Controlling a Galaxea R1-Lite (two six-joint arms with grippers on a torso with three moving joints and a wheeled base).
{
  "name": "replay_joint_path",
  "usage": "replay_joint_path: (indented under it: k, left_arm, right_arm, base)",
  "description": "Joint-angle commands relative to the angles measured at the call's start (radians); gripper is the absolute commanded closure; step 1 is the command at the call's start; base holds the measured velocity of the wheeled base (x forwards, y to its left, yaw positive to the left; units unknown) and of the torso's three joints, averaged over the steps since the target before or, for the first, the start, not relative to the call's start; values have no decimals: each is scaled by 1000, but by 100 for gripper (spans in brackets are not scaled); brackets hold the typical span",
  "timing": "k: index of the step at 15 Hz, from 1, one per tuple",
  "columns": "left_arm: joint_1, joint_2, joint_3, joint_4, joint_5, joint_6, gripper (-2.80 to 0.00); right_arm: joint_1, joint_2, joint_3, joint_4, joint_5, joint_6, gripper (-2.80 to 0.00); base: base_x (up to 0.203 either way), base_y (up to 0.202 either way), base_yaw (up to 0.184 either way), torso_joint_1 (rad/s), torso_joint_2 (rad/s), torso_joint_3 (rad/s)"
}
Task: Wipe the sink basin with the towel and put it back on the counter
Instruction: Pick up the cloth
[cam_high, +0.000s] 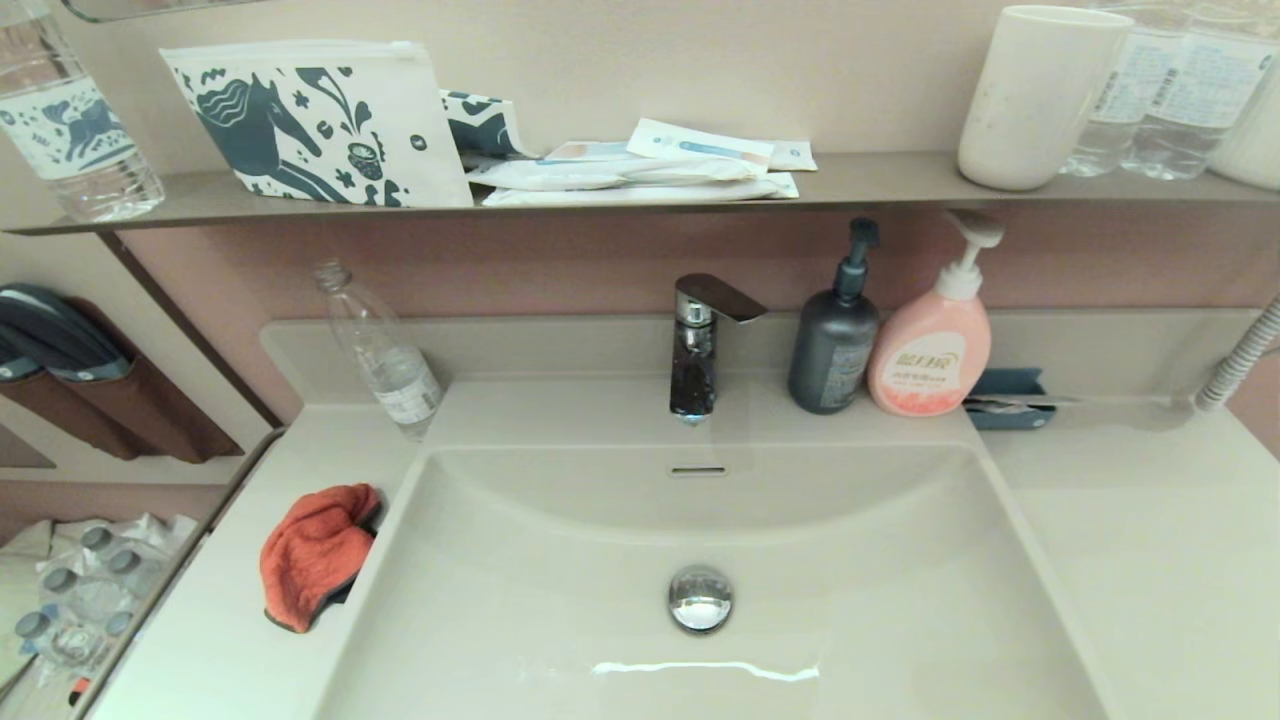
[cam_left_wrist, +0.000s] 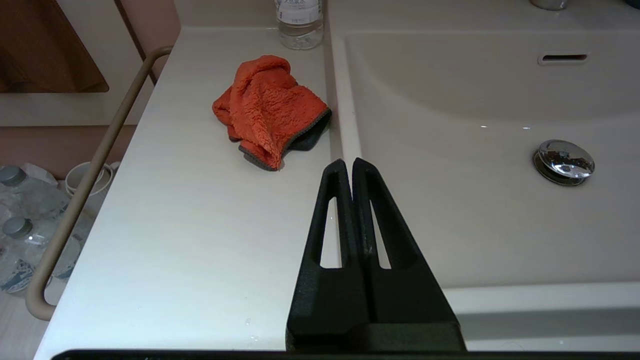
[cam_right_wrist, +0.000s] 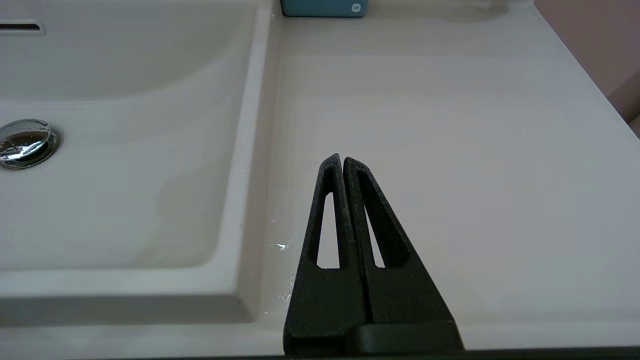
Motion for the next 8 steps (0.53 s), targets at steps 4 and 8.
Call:
replay_joint_path:
  k: [4, 8]
  left_arm:
    - [0, 0, 0, 0, 0, 0, 0]
    - [0, 0, 0, 0, 0, 0, 0]
  right_arm:
    - [0, 1, 1, 0, -1, 0, 0]
    - [0, 1, 1, 0, -1, 0, 0]
  base:
    - [0, 0, 0, 0, 0, 0]
    - [0, 0, 0, 0, 0, 0]
